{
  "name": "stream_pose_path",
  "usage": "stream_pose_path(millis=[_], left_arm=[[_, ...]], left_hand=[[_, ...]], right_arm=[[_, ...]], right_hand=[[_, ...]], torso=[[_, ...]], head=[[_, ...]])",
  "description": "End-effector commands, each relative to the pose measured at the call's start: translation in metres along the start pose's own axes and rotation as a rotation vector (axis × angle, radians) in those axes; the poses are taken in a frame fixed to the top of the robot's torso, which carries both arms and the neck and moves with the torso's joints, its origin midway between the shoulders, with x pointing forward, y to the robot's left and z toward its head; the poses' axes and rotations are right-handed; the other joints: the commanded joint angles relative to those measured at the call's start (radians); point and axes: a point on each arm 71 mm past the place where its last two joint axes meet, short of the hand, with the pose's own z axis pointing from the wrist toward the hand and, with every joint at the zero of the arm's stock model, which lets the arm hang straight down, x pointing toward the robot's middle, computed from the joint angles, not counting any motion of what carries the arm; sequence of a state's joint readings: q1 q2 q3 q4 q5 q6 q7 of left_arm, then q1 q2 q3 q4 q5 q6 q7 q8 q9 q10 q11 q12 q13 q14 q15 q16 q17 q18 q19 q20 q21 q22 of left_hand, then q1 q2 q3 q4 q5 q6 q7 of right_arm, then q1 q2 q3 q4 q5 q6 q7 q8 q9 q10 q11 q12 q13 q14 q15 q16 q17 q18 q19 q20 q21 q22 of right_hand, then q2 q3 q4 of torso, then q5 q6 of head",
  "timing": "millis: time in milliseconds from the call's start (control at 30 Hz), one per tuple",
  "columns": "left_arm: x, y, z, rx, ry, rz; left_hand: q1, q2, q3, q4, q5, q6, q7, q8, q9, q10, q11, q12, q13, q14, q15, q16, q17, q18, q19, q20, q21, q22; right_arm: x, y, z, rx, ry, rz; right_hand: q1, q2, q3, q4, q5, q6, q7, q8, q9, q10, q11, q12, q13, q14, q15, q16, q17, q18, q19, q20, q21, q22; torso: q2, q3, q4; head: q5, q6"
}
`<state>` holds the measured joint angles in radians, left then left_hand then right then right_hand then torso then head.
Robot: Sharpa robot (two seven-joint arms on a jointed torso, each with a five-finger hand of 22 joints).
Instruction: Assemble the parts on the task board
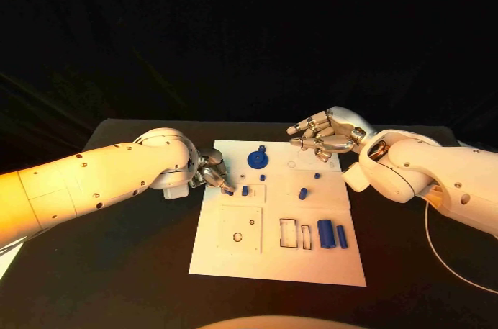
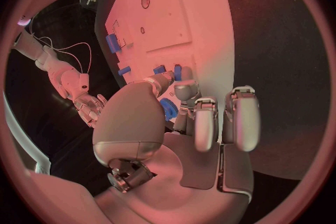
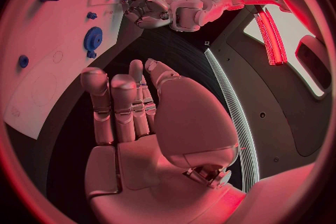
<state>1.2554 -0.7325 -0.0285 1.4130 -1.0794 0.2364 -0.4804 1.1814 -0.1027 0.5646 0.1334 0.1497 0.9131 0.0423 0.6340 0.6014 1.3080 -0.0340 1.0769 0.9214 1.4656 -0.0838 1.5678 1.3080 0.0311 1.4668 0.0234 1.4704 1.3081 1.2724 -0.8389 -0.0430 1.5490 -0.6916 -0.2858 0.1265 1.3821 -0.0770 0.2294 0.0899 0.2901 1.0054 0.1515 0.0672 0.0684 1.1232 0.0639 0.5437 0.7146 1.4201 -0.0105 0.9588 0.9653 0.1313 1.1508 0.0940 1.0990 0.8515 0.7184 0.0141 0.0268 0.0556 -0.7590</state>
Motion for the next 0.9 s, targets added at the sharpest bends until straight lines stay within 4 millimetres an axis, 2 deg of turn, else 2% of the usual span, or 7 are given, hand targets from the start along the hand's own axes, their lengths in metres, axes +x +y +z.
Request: stream_pose_path(millis=[33,567,600,667,700,900], left_arm=[[0.0040,-0.0006,0.0005,-0.008,0.030,0.025],[0.0057,-0.0074,0.0039,-0.041,0.019,0.031],[0.0061,-0.0079,0.0041,-0.044,0.021,0.033],[0.0071,-0.0086,0.0044,-0.053,0.025,0.036],[0.0076,-0.0088,0.0045,-0.058,0.028,0.038],[0.0095,-0.0091,0.0048,-0.080,0.040,0.047]], left_hand=[[0.006,0.003,0.140,-0.136,0.003,0.010,-0.001,0.000,-0.001,0.011,0.001,0.006,0.004,0.105,-0.007,0.003,0.263,-0.001,0.057,-0.005,-0.002,0.151],[0.002,0.001,0.143,-0.137,0.008,0.015,-0.002,-0.002,-0.003,0.015,0.000,0.009,0.009,0.105,-0.007,0.003,0.263,-0.001,0.057,-0.006,-0.004,0.149],[-0.003,0.000,0.144,-0.137,0.016,0.018,-0.002,-0.004,-0.004,0.018,-0.001,0.011,0.013,0.105,-0.008,0.003,0.263,-0.001,0.057,-0.006,-0.003,0.149],[-0.026,-0.012,0.135,-0.134,0.101,0.031,-0.006,-0.003,-0.005,0.031,-0.003,0.022,0.030,0.105,-0.010,0.003,0.263,-0.002,0.059,-0.007,0.002,0.156],[-0.035,-0.014,0.128,-0.130,0.116,0.037,-0.009,-0.001,-0.005,0.038,-0.005,0.031,0.040,0.105,-0.010,0.003,0.263,-0.003,0.061,-0.008,0.006,0.160],[-0.070,-0.016,0.092,-0.113,0.125,0.053,-0.017,-0.001,-0.011,0.054,-0.011,0.048,0.066,0.105,-0.015,0.003,0.263,-0.007,0.067,-0.011,0.017,0.173]], right_arm=[[0.0012,0.0000,0.0000,-0.003,0.014,0.001],[0.0015,0.0004,-0.0003,-0.004,0.013,0.002],[0.0015,0.0004,-0.0002,-0.004,0.013,0.002],[0.0016,0.0005,-0.0002,-0.004,0.013,0.002],[0.0016,0.0005,-0.0003,-0.004,0.013,0.002],[0.0014,0.0000,-0.0002,-0.003,0.017,0.002]], right_hand=[[-0.008,0.000,0.007,0.001,0.005,-0.003,0.003,0.000,0.001,-0.008,-0.001,-0.001,-0.001,-0.007,-0.001,-0.005,-0.002,0.015,-0.006,0.001,-0.006,-0.002],[-0.008,0.000,0.007,0.001,0.005,-0.003,0.003,0.000,0.001,-0.008,-0.001,-0.001,-0.001,-0.007,-0.001,-0.006,-0.002,0.016,-0.007,0.001,-0.007,-0.004],[-0.008,0.000,0.007,0.001,0.005,-0.003,0.003,0.000,0.001,-0.008,-0.001,-0.001,-0.001,-0.007,-0.001,-0.006,-0.002,0.016,-0.007,0.001,-0.007,-0.004],[-0.008,0.000,0.007,0.001,0.005,-0.003,0.003,0.000,0.001,-0.008,-0.001,-0.001,-0.001,-0.007,-0.001,-0.006,-0.002,0.016,-0.007,0.001,-0.007,-0.004],[-0.008,0.000,0.007,0.001,0.005,-0.003,0.003,0.000,0.001,-0.008,-0.001,-0.001,-0.001,-0.007,-0.001,-0.006,-0.002,0.016,-0.007,0.001,-0.007,-0.004],[-0.009,0.000,0.007,0.001,0.005,-0.004,0.003,0.001,0.001,-0.009,-0.001,-0.001,-0.002,-0.007,-0.001,-0.005,-0.001,0.016,-0.007,0.001,-0.008,-0.004]], torso=[[0.000,0.0000,0.0004],[0.000,-0.0001,0.0006],[0.000,0.0002,0.0006],[0.000,0.0004,0.0001],[0.000,0.0004,-0.0002],[0.000,0.0007,-0.0008]], head=[[0.003,-0.001],[0.002,-0.006],[0.002,-0.006],[0.002,-0.006],[0.002,-0.006],[0.000,-0.009]])
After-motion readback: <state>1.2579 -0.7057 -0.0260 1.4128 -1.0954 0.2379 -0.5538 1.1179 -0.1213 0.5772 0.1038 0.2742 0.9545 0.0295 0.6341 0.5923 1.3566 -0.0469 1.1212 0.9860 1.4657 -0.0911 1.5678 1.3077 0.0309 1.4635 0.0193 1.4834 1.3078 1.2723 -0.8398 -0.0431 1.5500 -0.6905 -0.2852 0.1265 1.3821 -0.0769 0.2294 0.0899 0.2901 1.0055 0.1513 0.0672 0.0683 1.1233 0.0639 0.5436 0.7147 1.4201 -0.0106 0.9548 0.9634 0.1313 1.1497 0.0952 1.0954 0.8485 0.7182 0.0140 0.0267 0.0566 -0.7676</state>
